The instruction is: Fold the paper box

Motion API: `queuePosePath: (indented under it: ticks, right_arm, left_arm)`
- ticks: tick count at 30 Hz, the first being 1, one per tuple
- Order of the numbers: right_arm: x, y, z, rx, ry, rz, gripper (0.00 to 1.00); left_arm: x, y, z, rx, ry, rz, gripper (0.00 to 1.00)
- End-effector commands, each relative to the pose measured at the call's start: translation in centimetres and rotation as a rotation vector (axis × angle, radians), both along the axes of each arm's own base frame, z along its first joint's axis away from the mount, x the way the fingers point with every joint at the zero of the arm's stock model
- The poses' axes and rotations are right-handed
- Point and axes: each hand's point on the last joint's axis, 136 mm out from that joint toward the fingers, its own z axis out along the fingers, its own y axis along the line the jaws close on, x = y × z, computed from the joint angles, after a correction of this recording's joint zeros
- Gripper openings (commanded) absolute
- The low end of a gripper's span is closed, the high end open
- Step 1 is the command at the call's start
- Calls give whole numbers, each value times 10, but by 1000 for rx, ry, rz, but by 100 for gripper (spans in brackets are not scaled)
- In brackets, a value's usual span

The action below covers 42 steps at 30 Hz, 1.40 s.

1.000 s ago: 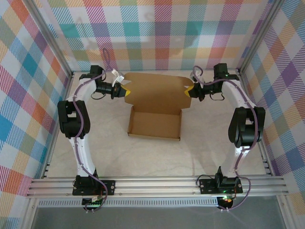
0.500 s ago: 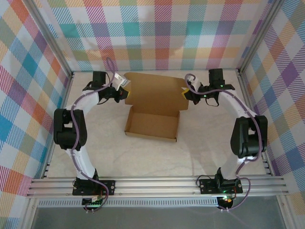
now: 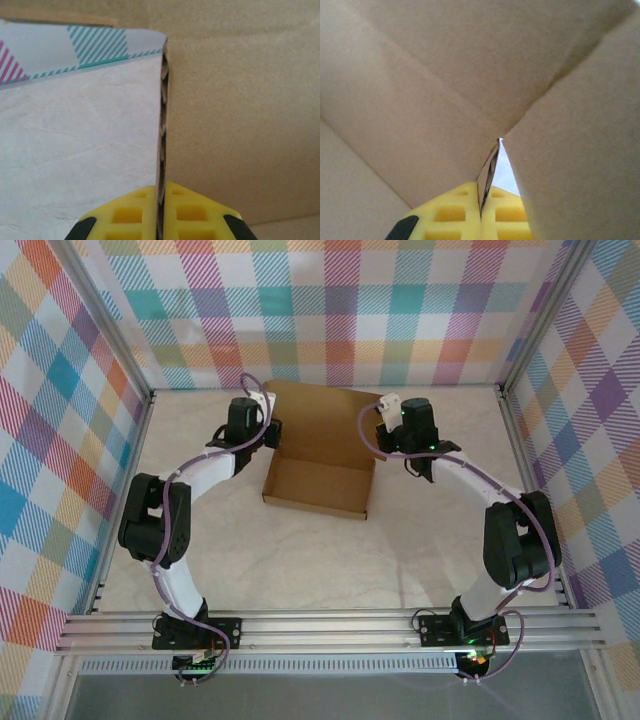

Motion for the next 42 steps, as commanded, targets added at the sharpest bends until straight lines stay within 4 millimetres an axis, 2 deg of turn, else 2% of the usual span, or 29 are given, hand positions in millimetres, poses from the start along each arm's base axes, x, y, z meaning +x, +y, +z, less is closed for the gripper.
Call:
queuePosePath:
  ticks: [1,4,7,17,22,24,27,30,31,33,37,39,42]
  right_arm:
    - [-4,11,9,116,-12,-148,0]
    - [-4,14,3,147,5,-237,0]
    - [-2,16,0,157,-11,-301,0]
    - [-3,35,3,282,-78,-440,0]
    - [-3,33,-5,312,-77,-555,0]
    - [-4,27,-8,308,-85,-601,0]
    - [-5,24,-6,291,-101,-596,0]
    - [-3,26,4,233,-156,-508,0]
    - [-2,32,6,233,-162,-441,8]
    - [-3,33,8,254,-139,-329,31]
    - [-13,23,16,316,-100,-143,58]
    - [-24,11,24,313,-86,-51,67]
    - [-39,-12,40,333,-58,16,71]
  left_arm:
    - [-11,-34,24,-169,-32,28,0]
    - [-14,-43,22,-224,-20,59,0]
    - [-17,-55,16,-207,-13,73,0]
    - [-26,-71,17,-221,-23,165,0]
    - [-29,-75,16,-218,-26,185,0]
    - [-31,-75,17,-209,-32,197,0]
    - [-32,-72,17,-193,-33,205,0]
    - [-31,-71,17,-127,-48,176,0]
    - [-32,-72,16,-101,-50,158,0]
    - [-32,-67,12,-56,-46,142,0]
    - [-34,-59,3,-18,-52,107,0]
    - [-35,-53,-3,1,-52,109,0]
    - [-36,-52,-9,18,-59,95,0]
